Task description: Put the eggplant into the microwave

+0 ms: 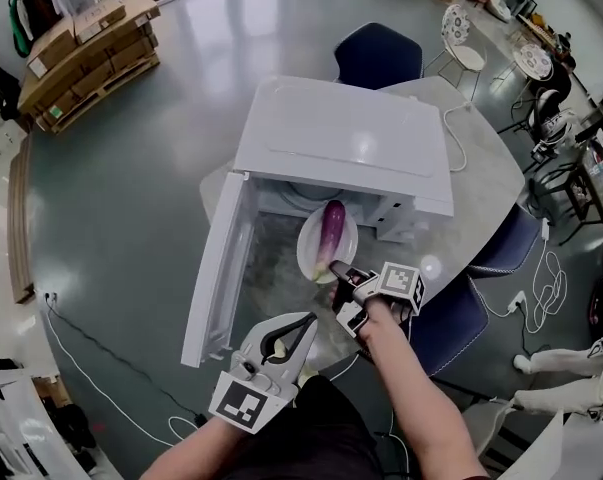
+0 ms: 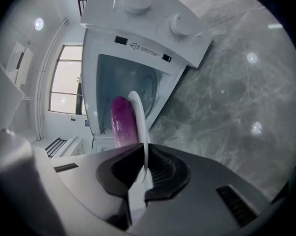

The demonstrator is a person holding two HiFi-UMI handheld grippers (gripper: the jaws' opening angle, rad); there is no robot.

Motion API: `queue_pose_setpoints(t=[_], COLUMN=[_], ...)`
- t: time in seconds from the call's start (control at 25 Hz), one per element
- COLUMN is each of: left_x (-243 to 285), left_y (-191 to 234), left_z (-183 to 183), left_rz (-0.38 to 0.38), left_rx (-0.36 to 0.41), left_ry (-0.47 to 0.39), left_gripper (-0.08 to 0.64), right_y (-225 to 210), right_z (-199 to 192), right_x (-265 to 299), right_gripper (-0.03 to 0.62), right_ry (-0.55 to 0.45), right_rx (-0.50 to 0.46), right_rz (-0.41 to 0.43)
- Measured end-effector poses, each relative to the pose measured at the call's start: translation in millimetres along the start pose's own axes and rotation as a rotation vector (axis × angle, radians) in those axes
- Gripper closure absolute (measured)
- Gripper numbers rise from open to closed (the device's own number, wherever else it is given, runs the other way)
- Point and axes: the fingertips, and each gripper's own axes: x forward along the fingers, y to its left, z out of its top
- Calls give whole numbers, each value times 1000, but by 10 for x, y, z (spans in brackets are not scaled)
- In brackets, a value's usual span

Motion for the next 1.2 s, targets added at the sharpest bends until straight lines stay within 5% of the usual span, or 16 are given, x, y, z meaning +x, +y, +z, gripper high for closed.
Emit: queue_pose_setpoints(t=[0.72, 1.04, 1.2], left_x=[133, 181, 185], left_y=[462, 538, 513], left_z=[-326, -356, -386], left_rz=[8, -1, -11], left_rx=[-56, -57, -60], left_ry=[32, 43, 57], left_gripper=[552, 552, 552], right_y=[-300, -63, -58], right_z=[692, 869, 831], right_x=[920, 1085, 1065], right_gripper=[574, 556, 496], right_ry=[-104, -155, -164], right_rx=[100, 61, 55], right_rz=[-14, 102, 134])
